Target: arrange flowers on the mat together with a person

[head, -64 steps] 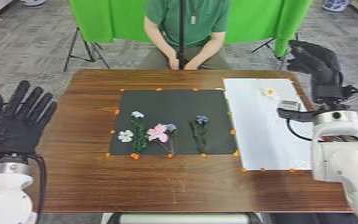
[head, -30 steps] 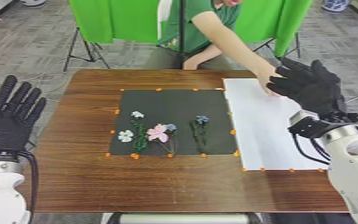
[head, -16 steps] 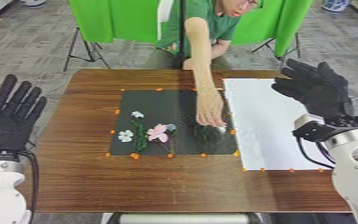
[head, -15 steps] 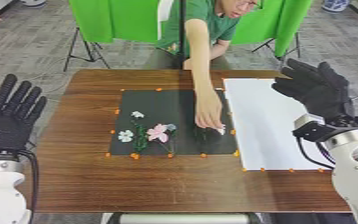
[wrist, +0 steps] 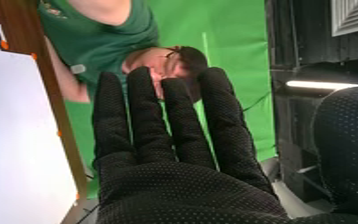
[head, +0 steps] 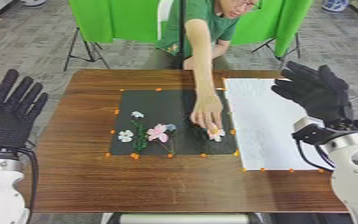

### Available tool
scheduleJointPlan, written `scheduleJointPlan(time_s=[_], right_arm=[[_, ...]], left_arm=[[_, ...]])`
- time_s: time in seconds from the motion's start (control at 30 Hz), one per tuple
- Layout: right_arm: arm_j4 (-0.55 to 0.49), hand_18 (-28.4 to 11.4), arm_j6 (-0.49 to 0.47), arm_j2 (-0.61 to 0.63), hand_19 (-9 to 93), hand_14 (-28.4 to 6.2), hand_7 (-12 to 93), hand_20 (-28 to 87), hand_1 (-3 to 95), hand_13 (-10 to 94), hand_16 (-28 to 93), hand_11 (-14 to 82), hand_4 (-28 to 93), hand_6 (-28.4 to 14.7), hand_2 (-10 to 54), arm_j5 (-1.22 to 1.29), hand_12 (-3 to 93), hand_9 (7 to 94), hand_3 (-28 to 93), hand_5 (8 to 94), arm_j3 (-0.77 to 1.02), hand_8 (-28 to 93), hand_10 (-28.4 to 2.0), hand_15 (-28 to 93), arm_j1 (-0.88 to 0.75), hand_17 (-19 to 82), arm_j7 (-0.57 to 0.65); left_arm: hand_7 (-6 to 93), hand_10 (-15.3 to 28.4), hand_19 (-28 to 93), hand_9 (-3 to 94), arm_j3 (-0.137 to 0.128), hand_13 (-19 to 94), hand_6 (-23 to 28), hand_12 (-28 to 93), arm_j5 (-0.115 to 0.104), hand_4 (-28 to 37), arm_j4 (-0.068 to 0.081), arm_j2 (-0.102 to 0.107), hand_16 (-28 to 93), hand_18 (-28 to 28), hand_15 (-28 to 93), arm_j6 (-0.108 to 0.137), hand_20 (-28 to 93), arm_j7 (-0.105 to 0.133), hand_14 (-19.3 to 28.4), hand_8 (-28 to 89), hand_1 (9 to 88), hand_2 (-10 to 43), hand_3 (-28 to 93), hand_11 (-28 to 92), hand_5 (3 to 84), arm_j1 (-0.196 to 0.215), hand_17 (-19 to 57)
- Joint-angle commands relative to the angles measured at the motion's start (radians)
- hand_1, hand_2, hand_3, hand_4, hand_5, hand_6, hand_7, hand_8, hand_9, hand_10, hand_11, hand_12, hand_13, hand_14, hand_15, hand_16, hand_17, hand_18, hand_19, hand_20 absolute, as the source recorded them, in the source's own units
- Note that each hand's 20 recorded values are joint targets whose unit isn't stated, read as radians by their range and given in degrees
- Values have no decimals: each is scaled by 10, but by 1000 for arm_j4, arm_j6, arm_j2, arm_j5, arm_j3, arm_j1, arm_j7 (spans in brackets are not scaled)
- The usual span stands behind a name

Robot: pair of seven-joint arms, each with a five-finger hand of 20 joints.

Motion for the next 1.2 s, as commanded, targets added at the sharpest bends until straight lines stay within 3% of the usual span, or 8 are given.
scheduleJointPlan(time_s=[0.03, 0.23, 0.4, 0.47, 0.53, 0.83, 1.2], right_arm=[[-9, -194, 0, -15, 321, -159, 134, 140, 143, 349, 225, 43, -215, -41, 72, 3, 158, 405, 713, 448, -7, -89, -162, 146, -13, 157, 0], [-15, -191, -29, -55, 323, -158, 135, 144, 148, 346, 234, 44, -217, -41, 68, 16, 160, 403, 712, 446, -8, -88, -161, 146, -39, 153, -7], [-9, -190, -51, -61, 335, -154, 136, 154, 151, 356, 247, 44, -217, -40, 69, 19, 162, 403, 712, 447, -14, -89, -160, 172, -30, 151, -19], [0, -190, -104, -69, 336, -153, 137, 156, 151, 357, 247, 43, -217, -40, 69, 8, 162, 404, 712, 447, -1, -89, -159, 175, -33, 151, -31], [12, -188, -151, -72, 330, -154, 136, 154, 149, 355, 245, 42, -217, -38, 67, -7, 162, 400, 713, 444, 3, -90, -155, 175, -25, 150, -45], [13, -185, -170, -65, 296, -154, 130, 157, 128, 351, 254, 41, -220, -33, 46, 1, 164, 391, 720, 438, 5, -85, -149, 145, -10, 149, -64], [19, -185, -241, -87, 279, -152, 128, 163, 129, 353, 269, 40, -221, -29, 47, -25, 161, 389, 715, 437, 37, -85, -144, 122, -32, 148, -46]], left_arm=[[93, 138, 243, 332, 6, 214, 63, 93, 18, -283, 9, -3, -53, 129, 182, -45, 111, -31, 129, -83, 259, 130, 638, 137, 371, 13, -52], [90, 140, 240, 327, -1, 211, 64, 94, 22, -283, -8, -17, -49, 130, 177, -42, 111, -44, 133, -80, 255, 127, 643, 132, 366, 49, -53], [95, 140, 240, 326, 10, 211, 65, 97, 11, -283, -14, -21, -45, 130, 182, -27, 111, -32, 139, -79, 256, 126, 643, 133, 367, 62, -53], [98, 141, 240, 329, 19, 214, 66, 99, 7, -283, -10, -20, -44, 130, 183, -31, 111, -35, 139, -79, 256, 126, 643, 135, 369, 56, -53], [100, 141, 240, 331, 28, 216, 67, 100, -4, -283, -10, -19, -44, 130, 184, -23, 112, -18, 139, -80, 254, 126, 647, 137, 371, 54, -53], [104, 143, 241, 336, 38, 221, 69, 100, -20, -283, -7, -5, -46, 131, 191, -9, 113, 0, 139, -82, 254, 125, 649, 140, 377, 42, -53], [105, 143, 241, 338, 52, 223, 70, 99, -43, -283, -1, -6, -49, 131, 195, -10, 113, -7, 138, -84, 252, 124, 654, 142, 379, 39, -52]])
